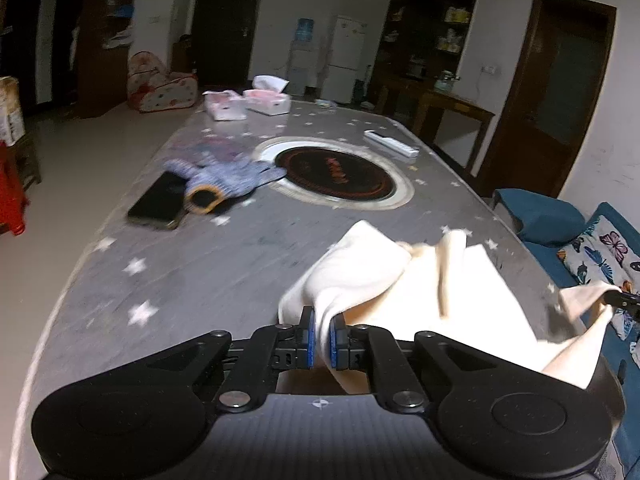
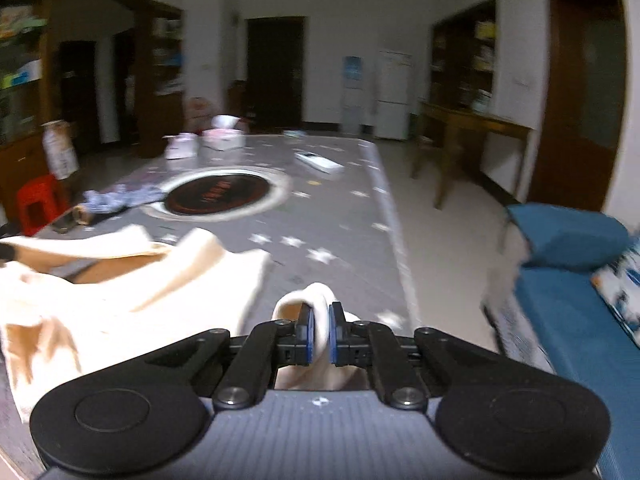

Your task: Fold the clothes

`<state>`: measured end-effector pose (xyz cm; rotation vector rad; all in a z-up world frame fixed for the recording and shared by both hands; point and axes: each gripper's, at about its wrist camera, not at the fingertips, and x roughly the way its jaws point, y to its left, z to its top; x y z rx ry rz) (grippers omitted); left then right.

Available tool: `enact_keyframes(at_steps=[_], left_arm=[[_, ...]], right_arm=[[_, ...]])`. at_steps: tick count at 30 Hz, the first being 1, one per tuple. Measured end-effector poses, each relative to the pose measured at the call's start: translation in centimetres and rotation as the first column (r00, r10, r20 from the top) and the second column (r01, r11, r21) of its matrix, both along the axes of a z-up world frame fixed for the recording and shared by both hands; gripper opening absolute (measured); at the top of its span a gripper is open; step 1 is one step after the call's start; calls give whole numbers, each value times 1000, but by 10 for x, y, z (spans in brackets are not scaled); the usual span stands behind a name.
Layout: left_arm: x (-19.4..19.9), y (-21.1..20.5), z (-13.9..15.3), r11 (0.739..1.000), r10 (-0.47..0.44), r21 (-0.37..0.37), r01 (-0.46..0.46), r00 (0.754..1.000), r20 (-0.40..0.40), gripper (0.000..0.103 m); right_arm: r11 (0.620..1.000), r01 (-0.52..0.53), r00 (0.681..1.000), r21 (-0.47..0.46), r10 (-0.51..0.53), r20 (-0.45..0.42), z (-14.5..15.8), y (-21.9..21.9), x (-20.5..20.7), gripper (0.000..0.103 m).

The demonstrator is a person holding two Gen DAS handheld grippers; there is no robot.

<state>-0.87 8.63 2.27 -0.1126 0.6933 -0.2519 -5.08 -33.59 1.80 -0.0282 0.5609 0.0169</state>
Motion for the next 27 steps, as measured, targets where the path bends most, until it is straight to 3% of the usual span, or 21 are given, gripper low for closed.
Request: enact_keyframes(at_steps=[6,9,13,17,22,24,27], left_arm=[[-38,21,-16,998,30,48,-26,997,-74,5],[-48,29,-25,996,48,84,-39,993,-107,7],[-48,29,-18,996,45,78,-39,996,-72,9],[-37,9,-12,997,3,77,-1,999,-34,19],[-6,-24,-13,995,-52,87,54,999,-15,33],[8,-37,-15,992,-74,106,75,997,-11,43],[28,-57,-22,983,-104,150,105,995,-14,44]], right_arm=[[994,114,992,1,-114,-62,-18,-32,-28,3],[994,108,990,0,-108,-87,-23,-36,-33,3],[999,48,995,11,-46,-86,-18,-21,-27,8],[998,-46,993,53,52,-105,-20,6,-13,22],[990,-121,983,68,128,-127,-22,29,14,27],[987,-146,979,70,155,-135,-23,38,25,28],[980,-185,970,74,194,-146,-25,50,43,36]])
